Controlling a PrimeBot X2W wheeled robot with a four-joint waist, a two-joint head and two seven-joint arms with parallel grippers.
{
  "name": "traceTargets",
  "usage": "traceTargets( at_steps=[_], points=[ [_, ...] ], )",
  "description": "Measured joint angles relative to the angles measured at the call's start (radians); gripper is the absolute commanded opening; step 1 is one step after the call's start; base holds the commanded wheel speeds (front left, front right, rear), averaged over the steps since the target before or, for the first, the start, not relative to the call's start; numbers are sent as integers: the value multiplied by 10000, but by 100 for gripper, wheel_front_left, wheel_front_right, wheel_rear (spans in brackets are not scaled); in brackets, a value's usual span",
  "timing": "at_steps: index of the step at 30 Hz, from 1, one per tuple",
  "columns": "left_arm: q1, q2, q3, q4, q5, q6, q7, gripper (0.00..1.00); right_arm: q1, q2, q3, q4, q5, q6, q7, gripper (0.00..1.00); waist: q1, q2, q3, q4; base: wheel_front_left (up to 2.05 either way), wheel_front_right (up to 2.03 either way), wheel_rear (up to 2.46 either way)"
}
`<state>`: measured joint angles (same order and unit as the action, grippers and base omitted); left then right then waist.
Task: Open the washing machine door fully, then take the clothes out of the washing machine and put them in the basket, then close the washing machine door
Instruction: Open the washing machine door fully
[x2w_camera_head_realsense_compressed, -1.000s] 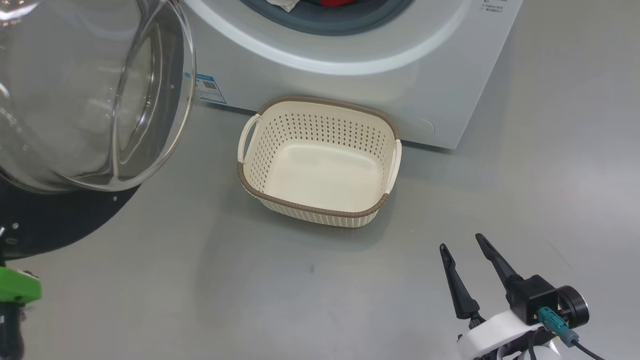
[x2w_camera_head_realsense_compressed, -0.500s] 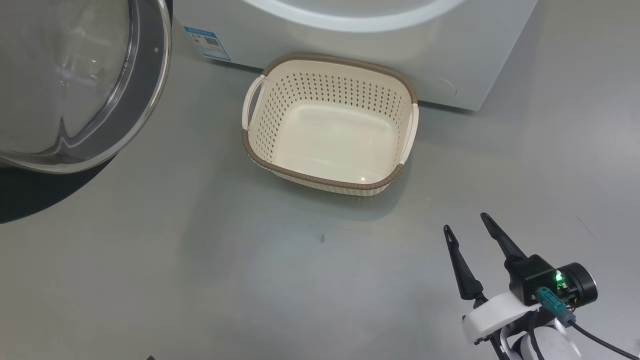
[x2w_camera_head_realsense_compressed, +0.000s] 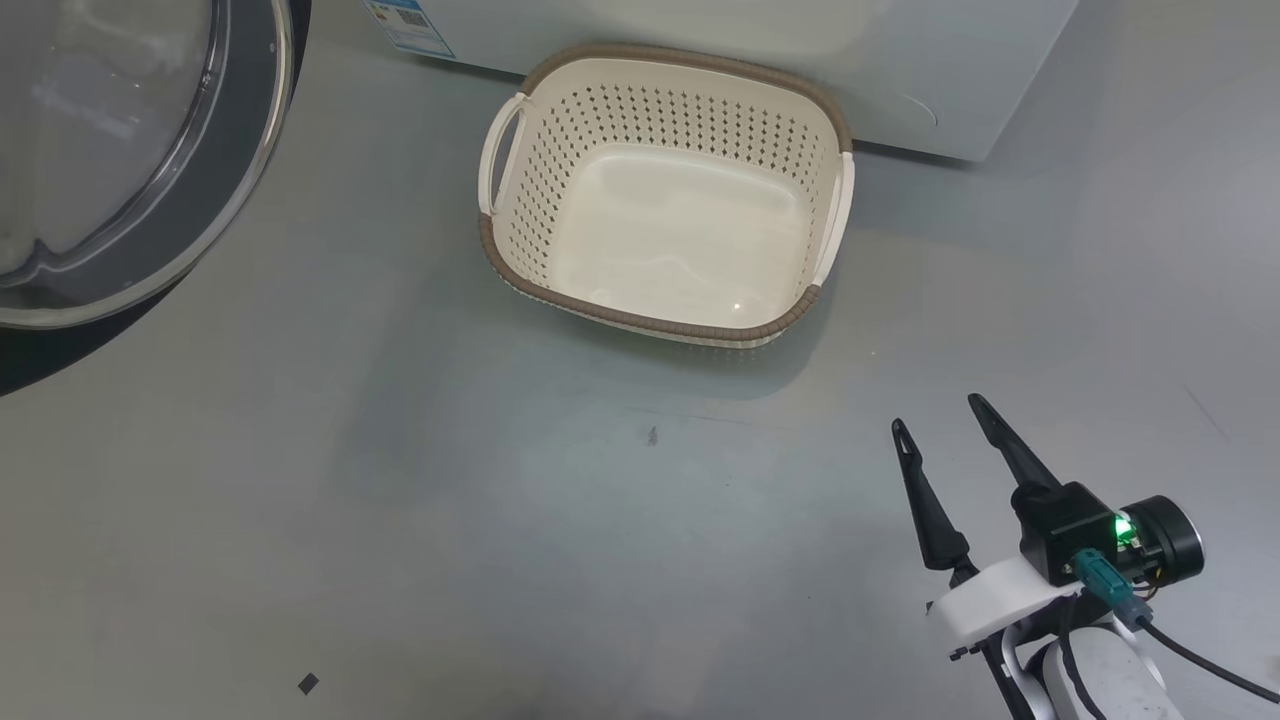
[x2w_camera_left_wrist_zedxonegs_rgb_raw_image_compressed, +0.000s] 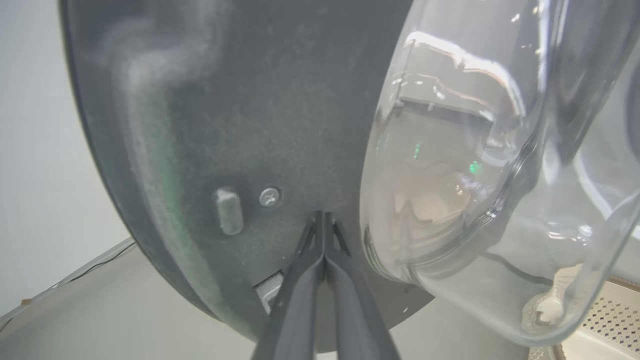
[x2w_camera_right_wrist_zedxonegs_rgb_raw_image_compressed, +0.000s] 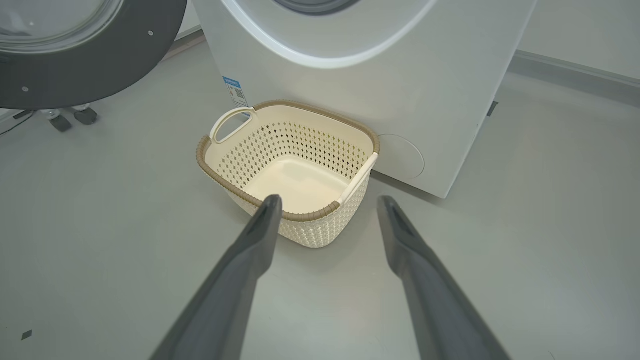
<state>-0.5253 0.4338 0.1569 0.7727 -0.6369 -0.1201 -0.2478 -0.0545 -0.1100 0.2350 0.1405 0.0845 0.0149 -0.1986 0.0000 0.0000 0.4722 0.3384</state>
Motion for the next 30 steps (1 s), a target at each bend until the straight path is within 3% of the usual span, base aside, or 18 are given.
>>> traceTargets(
  at_steps=[16,27,30],
  points=[
    [-395,-38,-449,742,157,-54,-13,0,-213,155,-128,357,284,-13,-249,100,0,0,-452,-39,0,0,0],
    [359,-203,-1764,-82,821,-56,-40,0,-351,422,-546,658,1231,35,-458,100,0,0,-1708,-344,0,0,0],
    [778,-420,-2182,-435,949,-56,-40,0,-340,529,-848,633,1960,102,-460,100,0,0,-2066,-492,0,0,0]
  ],
)
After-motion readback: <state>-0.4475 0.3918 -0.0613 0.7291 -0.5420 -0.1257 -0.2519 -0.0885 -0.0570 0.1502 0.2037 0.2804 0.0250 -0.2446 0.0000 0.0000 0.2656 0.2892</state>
